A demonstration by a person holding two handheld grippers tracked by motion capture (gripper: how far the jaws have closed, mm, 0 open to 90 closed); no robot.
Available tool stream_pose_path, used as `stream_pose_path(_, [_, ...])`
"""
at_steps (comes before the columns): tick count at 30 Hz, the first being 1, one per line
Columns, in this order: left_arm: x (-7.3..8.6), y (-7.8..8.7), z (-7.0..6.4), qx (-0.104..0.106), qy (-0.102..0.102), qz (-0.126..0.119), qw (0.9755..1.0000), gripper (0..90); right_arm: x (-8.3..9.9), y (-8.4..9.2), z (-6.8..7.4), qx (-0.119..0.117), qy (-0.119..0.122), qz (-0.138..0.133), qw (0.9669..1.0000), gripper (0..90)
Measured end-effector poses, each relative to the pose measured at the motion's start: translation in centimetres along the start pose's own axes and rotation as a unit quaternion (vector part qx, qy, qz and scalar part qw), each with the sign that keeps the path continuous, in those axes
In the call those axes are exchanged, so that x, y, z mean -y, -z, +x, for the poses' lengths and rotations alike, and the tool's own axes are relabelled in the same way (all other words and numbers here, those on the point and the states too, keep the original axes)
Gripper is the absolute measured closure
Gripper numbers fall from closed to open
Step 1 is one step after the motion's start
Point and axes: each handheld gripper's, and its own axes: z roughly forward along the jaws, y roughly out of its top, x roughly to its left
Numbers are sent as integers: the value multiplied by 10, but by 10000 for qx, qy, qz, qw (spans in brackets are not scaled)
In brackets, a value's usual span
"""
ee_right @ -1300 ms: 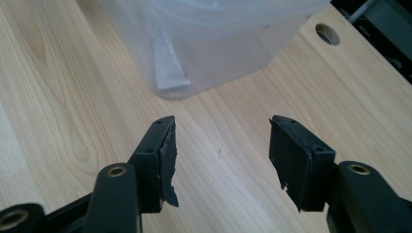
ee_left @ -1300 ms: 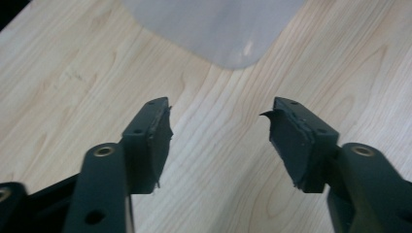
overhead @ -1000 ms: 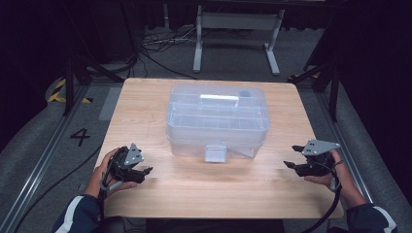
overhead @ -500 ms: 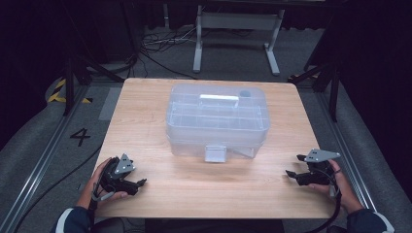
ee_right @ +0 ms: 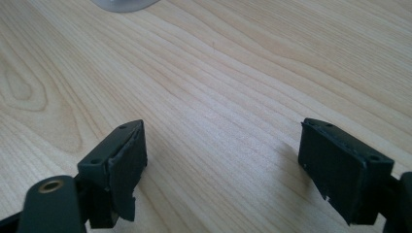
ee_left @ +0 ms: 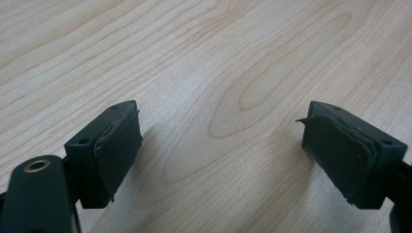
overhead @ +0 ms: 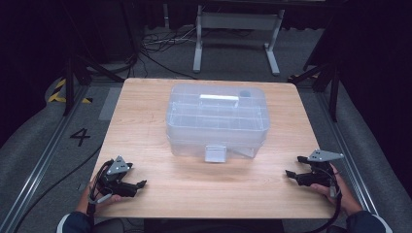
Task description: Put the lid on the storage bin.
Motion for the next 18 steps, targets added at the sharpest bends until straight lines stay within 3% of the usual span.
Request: stream_pose_path(18, [-2,-2,-3,-85,80,33,9999,115,0,0,0,21,-16,2,10000,177])
